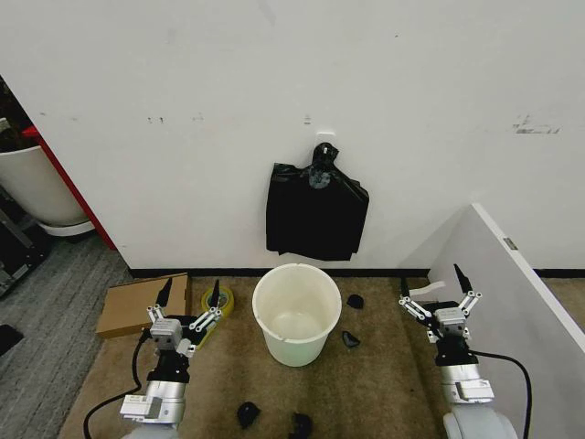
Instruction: Place the garbage bag over the trash bin.
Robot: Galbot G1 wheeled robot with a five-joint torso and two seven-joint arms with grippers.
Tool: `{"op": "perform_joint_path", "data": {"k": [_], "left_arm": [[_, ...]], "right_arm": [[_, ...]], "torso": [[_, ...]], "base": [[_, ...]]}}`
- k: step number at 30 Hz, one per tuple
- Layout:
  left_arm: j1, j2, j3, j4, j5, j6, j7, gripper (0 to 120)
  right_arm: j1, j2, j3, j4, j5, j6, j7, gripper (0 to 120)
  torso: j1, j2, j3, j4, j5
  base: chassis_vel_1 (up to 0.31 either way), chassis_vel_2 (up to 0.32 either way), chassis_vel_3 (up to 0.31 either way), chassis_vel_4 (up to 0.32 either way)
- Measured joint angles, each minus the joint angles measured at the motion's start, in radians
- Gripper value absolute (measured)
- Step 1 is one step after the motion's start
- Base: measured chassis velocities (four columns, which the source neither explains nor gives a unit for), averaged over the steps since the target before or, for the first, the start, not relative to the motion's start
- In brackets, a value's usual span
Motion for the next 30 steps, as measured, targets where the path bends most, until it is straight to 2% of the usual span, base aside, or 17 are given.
{"op": "perform_joint_path", "data": {"k": [4, 7, 16, 20, 22, 23, 24, 27, 30], "left_arm": [[0.022, -0.028, 0.009, 0.031, 0.011, -0.044, 0.001, 100], [0.030, -0.037, 0.012, 0.036, 0.022, -0.059, 0.004, 100], [0.036, -0.045, -0.010, -0.011, 0.018, -0.051, 0.005, 100], [0.037, -0.058, -0.021, -0.021, 0.018, -0.044, 0.004, 100], [0.036, -0.058, -0.036, -0.019, 0.011, -0.049, 0.003, 100], [0.036, -0.058, -0.036, -0.019, 0.011, -0.049, 0.003, 100], [0.039, -0.057, -0.045, -0.019, 0.009, -0.054, 0.003, 100], [0.052, -0.055, -0.077, -0.022, 0.006, -0.063, 0.001, 100], [0.060, -0.053, -0.103, -0.033, 0.004, -0.064, -0.001, 100]], "right_arm": [[0.029, -0.011, 0.009, -0.022, -0.076, 0.041, 0.009, 100], [0.046, -0.022, 0.001, -0.034, -0.067, 0.041, 0.007, 100], [0.160, -0.105, -0.100, -0.094, 0.195, -0.103, -0.003, 100], [0.175, -0.103, -0.109, -0.077, 0.245, -0.139, -0.011, 100], [0.174, -0.124, -0.157, -0.028, 0.448, -0.239, -0.015, 100], [0.174, -0.124, -0.157, -0.028, 0.448, -0.239, -0.015, 100], [0.197, -0.133, -0.184, -0.022, 0.544, -0.278, -0.016, 100], [0.296, -0.140, -0.264, -0.036, 0.822, -0.352, -0.029, 100], [0.407, -0.104, -0.325, -0.062, 1.097, -0.436, -0.014, 100]], "torso": [[0.000, 0.000, 0.000, 0.0003, 0.0001], [0.000, 0.000, 0.000, 0.0001, 0.0002], [0.000, 0.000, 0.000, 0.0004, 0.0003], [0.000, 0.000, 0.000, 0.0000, 0.0002], [0.000, 0.000, 0.000, -0.0007, -0.0001], [0.000, 0.000, 0.000, -0.0007, -0.0001], [0.000, 0.000, 0.000, -0.0005, 0.0000], [0.000, 0.000, 0.000, 0.0003, -0.0001], [0.000, 0.000, 0.000, 0.0006, -0.0001]], "base": [[0.000, 0.000, 0.000, 0.000], [0.000, 0.000, 0.000, 0.000], [0.000, 0.000, 0.000, 0.000], [0.000, 0.000, 0.000, 0.000], [0.000, 0.000, 0.000, 0.000], [0.000, 0.000, 0.000, 0.000], [0.000, 0.000, 0.000, 0.000], [0.000, 0.000, 0.000, 0.000], [0.000, 0.000, 0.000, 0.000]]}}
